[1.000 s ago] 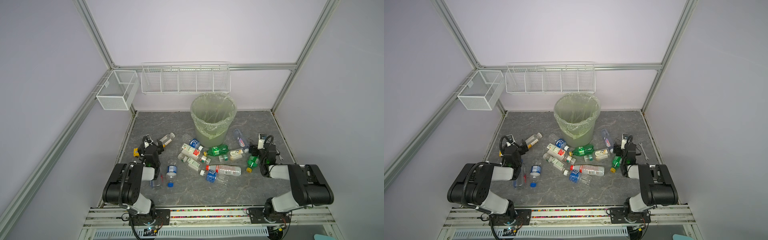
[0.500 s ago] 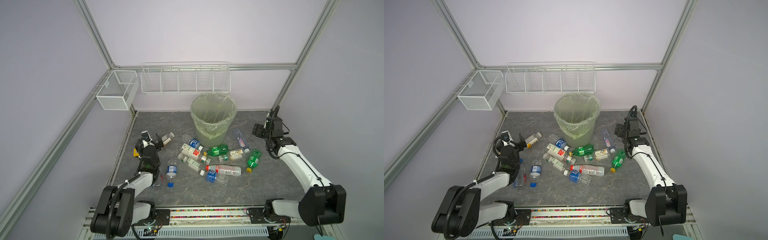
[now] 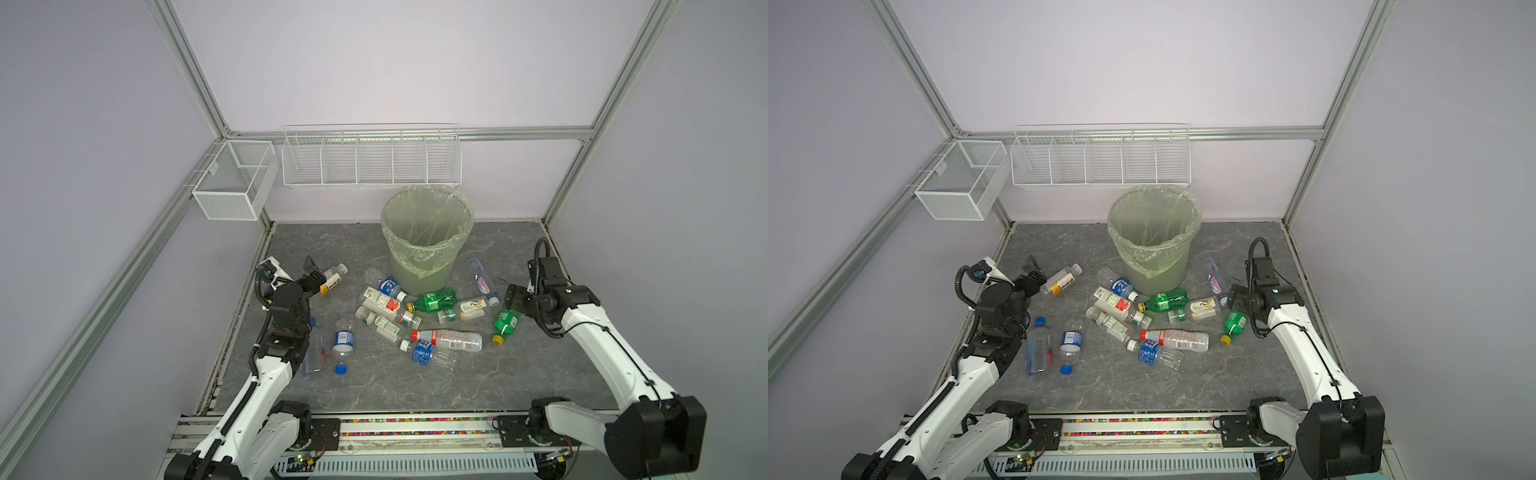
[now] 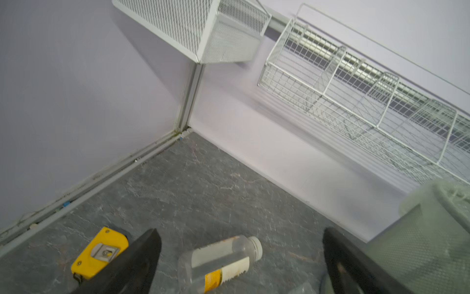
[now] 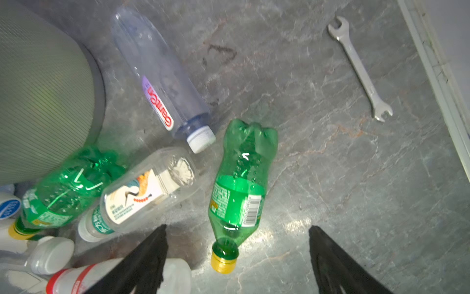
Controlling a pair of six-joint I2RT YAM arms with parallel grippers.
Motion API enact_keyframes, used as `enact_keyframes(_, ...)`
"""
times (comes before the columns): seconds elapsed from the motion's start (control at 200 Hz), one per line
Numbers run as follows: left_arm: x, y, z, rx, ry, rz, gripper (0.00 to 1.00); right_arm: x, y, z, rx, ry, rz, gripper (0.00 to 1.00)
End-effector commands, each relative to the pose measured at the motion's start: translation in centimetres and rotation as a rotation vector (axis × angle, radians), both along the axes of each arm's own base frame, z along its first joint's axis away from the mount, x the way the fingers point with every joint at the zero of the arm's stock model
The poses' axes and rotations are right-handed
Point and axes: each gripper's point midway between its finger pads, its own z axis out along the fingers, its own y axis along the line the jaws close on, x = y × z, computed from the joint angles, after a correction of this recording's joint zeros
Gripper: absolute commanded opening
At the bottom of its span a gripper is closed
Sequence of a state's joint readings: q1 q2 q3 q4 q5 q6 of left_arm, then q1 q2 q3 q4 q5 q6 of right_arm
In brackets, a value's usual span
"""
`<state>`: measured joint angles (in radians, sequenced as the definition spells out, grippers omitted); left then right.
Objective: Throw the plastic bottles in the bin
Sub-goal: Pick up the plastic bottle from the middle-right of the table.
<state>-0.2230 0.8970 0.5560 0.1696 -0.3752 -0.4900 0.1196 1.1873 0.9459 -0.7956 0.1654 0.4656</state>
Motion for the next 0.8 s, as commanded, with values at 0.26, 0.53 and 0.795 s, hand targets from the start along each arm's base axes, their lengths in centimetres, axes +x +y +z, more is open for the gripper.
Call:
enact_keyframes(0.26, -2.8, -5.5, -5.7, -0.159, 0.3, -0.298, 0.99, -1.5, 1.3, -4.8, 0.071, 0.137, 0.005, 0.91)
enact_keyframes(0.53, -4.0, -7.4, -7.8, -0.114, 0.47, -0.425, 0.99, 0.0, 1.8, -7.1, 0.085, 0.188, 0.013, 0.95)
enact_keyframes(0.795, -4.3, -8.8, -8.2, -0.161, 0.511, -0.487, 0.99, 1.6, 1.9, -8.0, 0.079, 0.187, 0.012, 1.0)
